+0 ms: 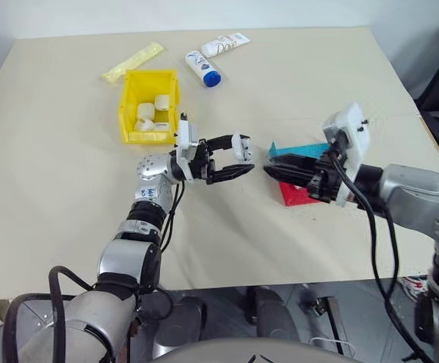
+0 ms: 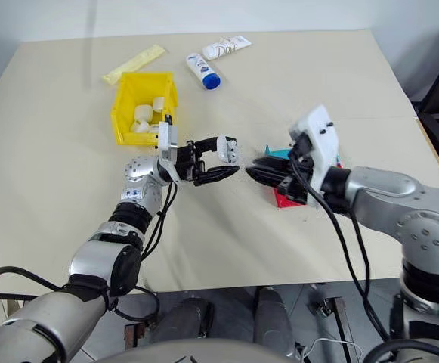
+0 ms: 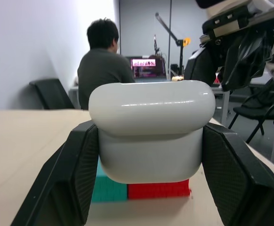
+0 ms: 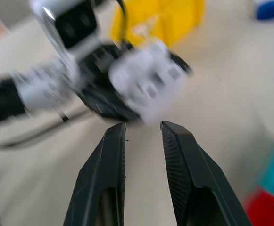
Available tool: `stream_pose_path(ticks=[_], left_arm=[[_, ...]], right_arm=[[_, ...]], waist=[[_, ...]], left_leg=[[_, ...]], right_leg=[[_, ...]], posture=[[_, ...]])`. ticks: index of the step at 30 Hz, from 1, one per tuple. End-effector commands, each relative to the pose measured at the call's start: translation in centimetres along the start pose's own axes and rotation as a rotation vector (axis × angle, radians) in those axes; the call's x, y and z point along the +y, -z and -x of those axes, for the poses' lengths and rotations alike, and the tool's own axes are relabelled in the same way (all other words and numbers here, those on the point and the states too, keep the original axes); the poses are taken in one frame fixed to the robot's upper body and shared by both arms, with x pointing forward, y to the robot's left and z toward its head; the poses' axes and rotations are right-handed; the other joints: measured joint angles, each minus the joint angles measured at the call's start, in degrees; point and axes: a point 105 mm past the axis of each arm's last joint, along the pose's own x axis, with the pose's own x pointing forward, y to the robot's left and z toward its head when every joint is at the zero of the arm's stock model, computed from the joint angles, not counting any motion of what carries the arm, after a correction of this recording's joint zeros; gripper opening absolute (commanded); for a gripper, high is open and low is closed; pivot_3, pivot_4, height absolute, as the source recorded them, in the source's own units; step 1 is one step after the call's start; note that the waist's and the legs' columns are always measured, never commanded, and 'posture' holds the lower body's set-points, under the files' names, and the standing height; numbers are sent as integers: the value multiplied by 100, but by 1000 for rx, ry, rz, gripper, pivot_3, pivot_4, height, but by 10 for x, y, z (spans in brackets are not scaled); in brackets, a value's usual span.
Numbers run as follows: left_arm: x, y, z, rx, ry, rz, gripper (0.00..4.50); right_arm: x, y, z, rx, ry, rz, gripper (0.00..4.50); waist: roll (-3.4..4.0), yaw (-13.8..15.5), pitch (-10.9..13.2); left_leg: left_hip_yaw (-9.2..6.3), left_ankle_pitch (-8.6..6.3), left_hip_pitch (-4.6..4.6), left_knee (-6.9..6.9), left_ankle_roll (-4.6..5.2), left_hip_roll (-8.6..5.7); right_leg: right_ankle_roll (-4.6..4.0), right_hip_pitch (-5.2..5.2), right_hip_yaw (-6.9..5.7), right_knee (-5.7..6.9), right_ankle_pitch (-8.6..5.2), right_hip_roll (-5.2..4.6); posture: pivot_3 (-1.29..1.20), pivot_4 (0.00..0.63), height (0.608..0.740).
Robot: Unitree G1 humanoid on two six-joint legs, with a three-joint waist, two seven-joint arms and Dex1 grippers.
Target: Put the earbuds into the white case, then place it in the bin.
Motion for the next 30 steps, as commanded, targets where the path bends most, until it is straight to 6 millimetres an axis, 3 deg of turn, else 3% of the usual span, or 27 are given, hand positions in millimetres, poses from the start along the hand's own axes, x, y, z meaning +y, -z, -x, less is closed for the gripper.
stream_pose_path(ticks=[1,4,12,18,24,30], left_arm=[[9,-14,-8,63,39,-83,2814],[12,-14,-10,125,54,-102,2814],[12,-17,-25,155,98,-126,2814],[11,-12,-29,183,105,-115,2814],[12,-5,-30,227,97,-113,2814],[14,-8,-33,221,89,-120,2814]], right_arm=[[4,-11,15,-14,47,132,831],[6,-20,14,5,72,222,8],[1,-61,-23,22,125,346,8],[11,-76,-49,30,80,381,8],[22,-70,-68,83,4,411,8],[18,-61,-73,120,-1,412,8]], waist=[[0,-1,0],[-1,-1,1],[-1,-32,1],[-2,-26,1],[-1,-31,1],[-1,-36,1]], left_leg=[[1,0,0,0,0,0],[2,0,0,2,0,1],[1,0,-1,-5,0,6],[-4,0,-7,-2,2,1],[-3,1,-7,-2,3,1],[-2,1,-7,-2,3,1]], right_leg=[[0,0,0,0,0,0],[2,1,0,0,2,1],[3,-1,-2,-8,2,2],[-2,-1,-6,-13,6,0],[-1,-1,-8,-16,10,1],[0,-1,-9,-15,10,1]], posture=[[0,150,740],[0,150,740],[0,150,740],[0,150,740],[0,150,740],[0,150,740]])
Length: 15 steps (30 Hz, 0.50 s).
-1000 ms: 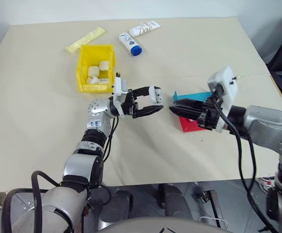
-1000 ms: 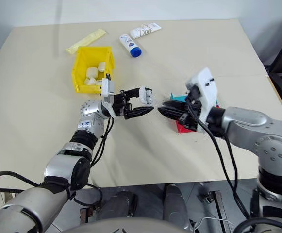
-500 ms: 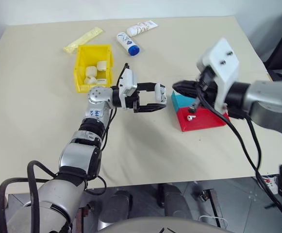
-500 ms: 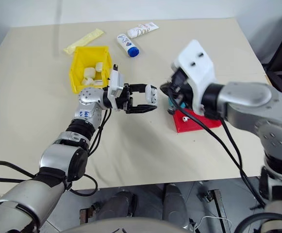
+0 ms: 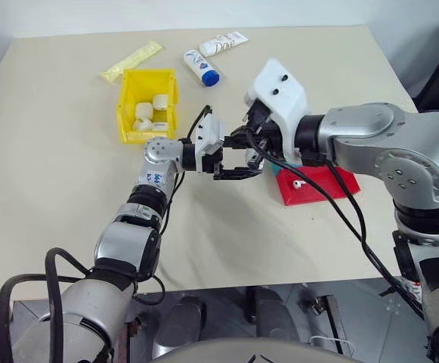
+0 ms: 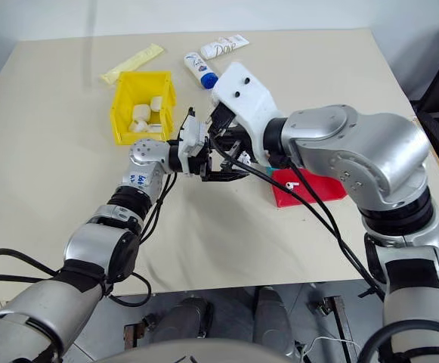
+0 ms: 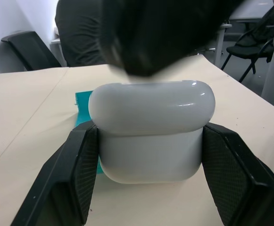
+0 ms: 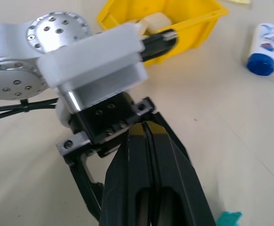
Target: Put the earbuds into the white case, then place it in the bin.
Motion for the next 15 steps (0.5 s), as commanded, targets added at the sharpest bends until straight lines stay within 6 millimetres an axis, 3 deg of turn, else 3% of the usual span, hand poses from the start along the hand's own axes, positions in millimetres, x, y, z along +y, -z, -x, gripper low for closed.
stream_pose_path(ticks=[1,15], left_arm=[[9,-18,-3,-30,-11,-57,2814],[15,-33,13,-141,-56,-70,2814]], right_arm=[[-4,-1,3,-11,19,25,8],[-26,40,34,114,146,-18,8]], waist=[[0,3,0],[-1,8,0]], left_leg=[[0,0,0,0,0,0],[1,0,-1,2,0,-1]], right_leg=[[0,0,0,0,0,0],[2,0,-1,-2,2,-1]], posture=[[0,150,740],[0,150,740]])
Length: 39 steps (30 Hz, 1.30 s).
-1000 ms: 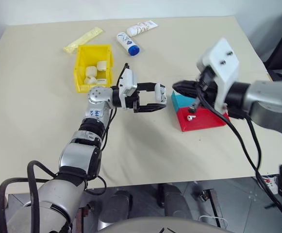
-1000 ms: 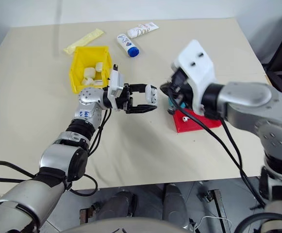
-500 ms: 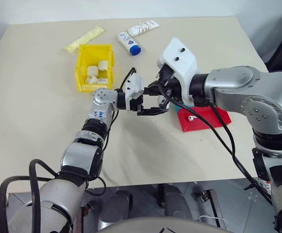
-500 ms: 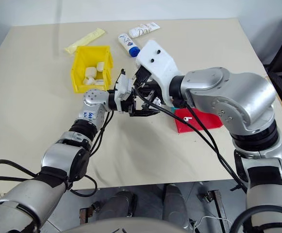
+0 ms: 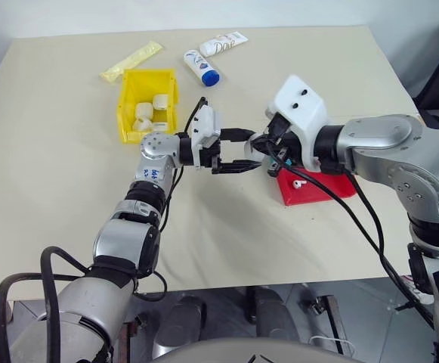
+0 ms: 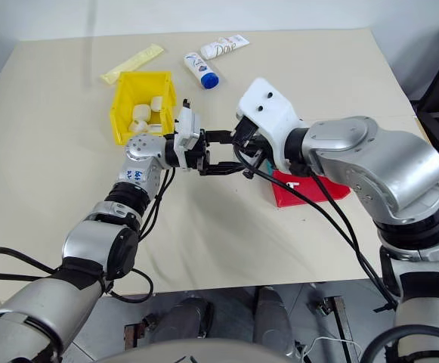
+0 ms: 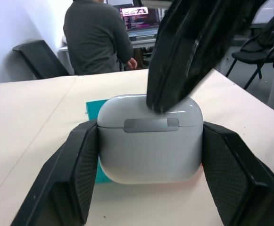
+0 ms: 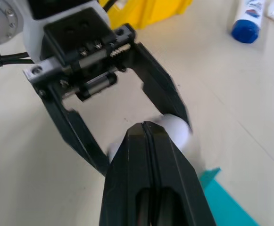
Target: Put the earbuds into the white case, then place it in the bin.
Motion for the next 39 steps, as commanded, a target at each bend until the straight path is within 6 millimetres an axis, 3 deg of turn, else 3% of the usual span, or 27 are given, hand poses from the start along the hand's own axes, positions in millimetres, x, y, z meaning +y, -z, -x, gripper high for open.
stream_pose_path(ticks=[1,8,17,21,24,28,31,32,39], left_arm=[[10,-23,7,-101,-45,-64,2814],[10,-26,9,-132,-57,-76,2814],[12,-23,20,-124,-101,-76,2814],[18,-23,26,-114,-155,-74,2814],[24,-27,31,-102,-189,-79,2814],[29,-29,38,-87,-222,-88,2814],[40,-36,51,-71,-313,-108,2814],[45,-38,55,-64,-351,-116,2814],[92,-50,118,67,-813,-143,2814]], right_arm=[[-10,12,8,42,55,-27,8],[-12,19,10,38,73,-50,8],[-7,14,46,-218,60,-143,8],[6,12,64,-400,-89,-258,879],[14,25,77,-467,-193,-299,1914],[22,23,86,-530,-312,-315,3365],[17,28,87,-520,-310,-310,4300],[13,32,84,-501,-284,-304,4464],[8,43,80,-485,-231,-311,4464]], waist=[[-4,-3,-1],[-2,-5,-1],[-5,4,-1],[-6,8,-1],[-7,30,-2],[-6,0,-2],[-7,0,-2],[-7,0,-2],[-8,6,-1]], left_leg=[[0,0,0,0,0,0],[1,0,0,-3,0,3],[1,0,1,1,1,2],[2,0,1,2,1,2],[0,1,2,3,2,-1],[6,0,3,11,4,0],[5,0,4,10,3,3],[5,0,4,10,3,2],[5,0,4,7,3,2]], right_leg=[[0,0,0,0,0,0],[-1,0,1,-3,1,2],[5,4,1,-5,5,2],[5,5,2,-4,5,1],[5,9,1,-5,6,0],[11,11,4,-3,9,1],[10,10,3,-4,9,3],[10,10,4,-4,9,2],[10,8,8,-4,9,2]], posture=[[0,150,740],[0,150,740],[0,150,740],[0,150,740],[0,150,740],[0,150,740],[0,150,740],[0,150,740],[0,150,740]])
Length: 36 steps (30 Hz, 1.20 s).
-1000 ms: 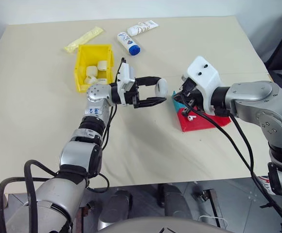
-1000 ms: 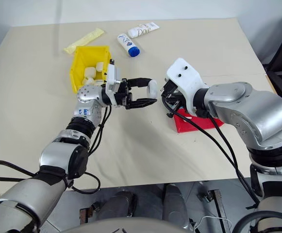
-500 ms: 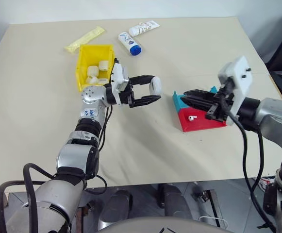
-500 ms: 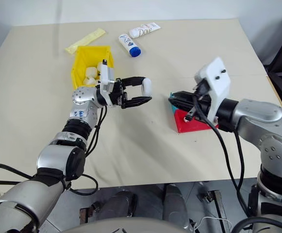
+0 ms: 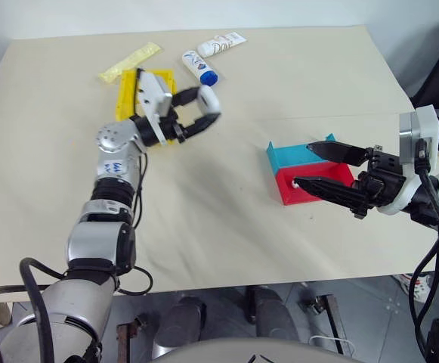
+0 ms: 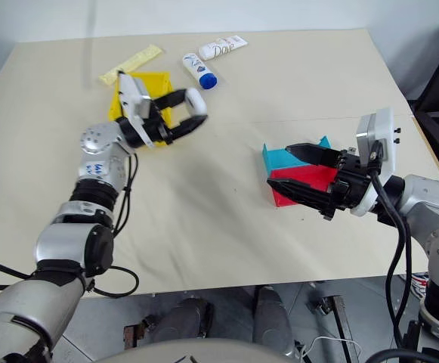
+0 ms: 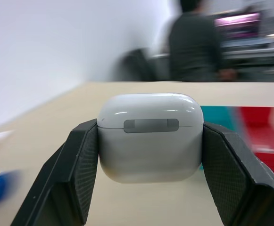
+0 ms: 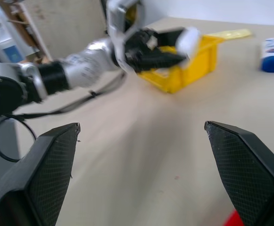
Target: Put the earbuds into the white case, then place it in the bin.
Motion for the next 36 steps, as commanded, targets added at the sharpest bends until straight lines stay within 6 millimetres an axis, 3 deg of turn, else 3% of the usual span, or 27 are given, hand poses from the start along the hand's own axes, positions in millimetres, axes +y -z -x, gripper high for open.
stream_pose_path(ticks=[1,5,12,17,22,27,31,34,36], left_arm=[[34,-18,4,17,-198,-67,2814],[61,-3,17,127,-406,-68,2814],[70,19,24,236,-523,-38,2814],[58,16,24,187,-409,-67,4298],[34,-3,30,53,-186,-157,4427],[15,-20,56,-50,-11,-157,4427],[7,-16,84,24,40,-106,4427],[-7,-12,123,71,129,-47,4427],[-11,-8,138,111,144,-31,4427]], right_arm=[[2,-3,-1,-6,-2,41,4464],[2,-1,-7,-6,-5,41,4464],[-1,-6,-8,7,-9,54,4464],[-4,-7,-6,29,-5,61,4500],[-9,-10,-3,48,-13,69,4500],[-13,-4,1,109,-54,98,4500],[-20,21,17,264,-70,109,4500],[-29,38,36,325,-60,64,4500],[-34,42,45,326,-48,44,4500]], waist=[[0,1,0],[-1,57,0],[-3,118,1],[-4,124,1],[-4,108,1],[-3,66,1],[-1,29,1],[0,-2,0],[4,-15,3]], left_leg=[[0,0,0,0,0,-1],[0,0,-1,6,0,-5],[4,0,-1,7,0,-6],[5,0,-1,7,0,-5],[7,0,-1,7,-1,-1],[7,-1,-1,5,-1,3],[5,-1,-1,4,-1,4],[8,-2,0,5,2,2],[9,-3,3,2,2,5]], right_leg=[[0,0,0,0,0,0],[2,2,0,0,2,-2],[4,1,1,0,3,-1],[3,1,0,1,3,-2],[2,0,1,0,4,-1],[0,-1,1,0,4,-1],[-1,0,1,-1,3,0],[-1,1,3,0,3,-1],[-4,1,4,0,2,-1]], posture=[[0,150,740],[0,150,740],[0,150,740],[0,150,740],[0,150,740],[0,150,740],[0,150,740],[0,150,740],[0,150,740]])
